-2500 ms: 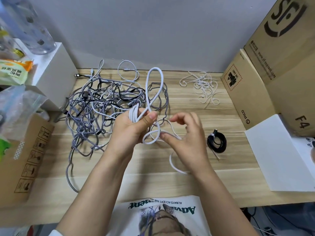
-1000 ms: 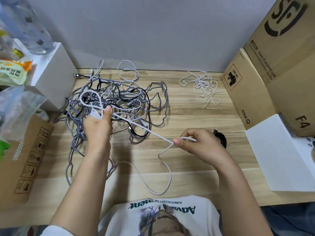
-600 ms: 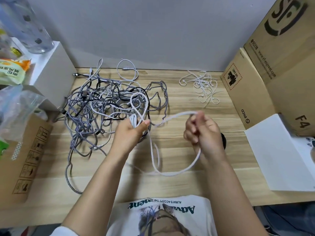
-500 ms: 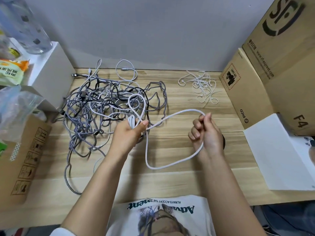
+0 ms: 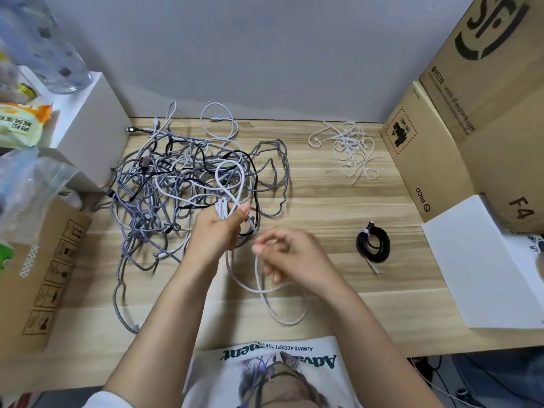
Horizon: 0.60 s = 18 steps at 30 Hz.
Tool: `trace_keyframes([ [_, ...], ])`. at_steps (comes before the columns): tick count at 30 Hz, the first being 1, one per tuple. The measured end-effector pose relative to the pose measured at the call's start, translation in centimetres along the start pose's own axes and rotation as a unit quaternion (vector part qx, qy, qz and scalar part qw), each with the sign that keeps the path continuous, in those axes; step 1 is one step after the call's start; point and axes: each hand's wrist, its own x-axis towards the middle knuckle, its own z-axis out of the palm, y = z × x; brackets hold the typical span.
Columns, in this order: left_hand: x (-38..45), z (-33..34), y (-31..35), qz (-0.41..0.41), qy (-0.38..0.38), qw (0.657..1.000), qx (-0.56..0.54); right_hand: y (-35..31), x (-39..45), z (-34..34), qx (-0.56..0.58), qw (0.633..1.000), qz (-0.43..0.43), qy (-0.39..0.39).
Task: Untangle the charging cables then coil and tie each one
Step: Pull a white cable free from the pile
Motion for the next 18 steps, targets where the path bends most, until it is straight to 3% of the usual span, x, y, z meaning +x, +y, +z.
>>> trace_keyframes([
  [3, -0.5, 0.2, 0.7, -0.003, -0.029, 0.999, -0.041, 2.2, 0.4, 1.4, -0.164, 0.976, 0.084, -0.118],
  [6, -1.3, 0.4, 2.1, -0.005, -0.048, 0.991, -0.124, 3.6, 0.7, 1.8, -0.377, 0.900, 0.123, -0.182],
  [7, -1.5, 0.4, 2.8, 0.005, -0.053, 0.988, -0.147, 4.1, 0.6, 1.7, -0.410, 0.879, 0.138, -0.199],
  [9, -1.8, 0.2, 3.8, 0.031, -0.058, 0.984, -0.166, 4.8, 0.3, 1.3, -0.372, 0.886, 0.189, -0.203],
  [11, -1.8, 0.0, 4.4, 0.046, -0.055, 0.984, -0.162, 5.3, 0.1, 0.5, -0.308, 0.919, 0.199, -0.147],
  [14, -1.6, -0.3, 4.3, 0.048, -0.038, 0.988, -0.144, 5.4, 0.8, -1.5, -0.324, 0.938, 0.127, 0.009],
  [18, -1.6, -0.3, 3.8, 0.045, -0.010, 0.993, -0.106, 3.2, 0.7, -3.8, -0.157, 0.976, 0.080, 0.128],
])
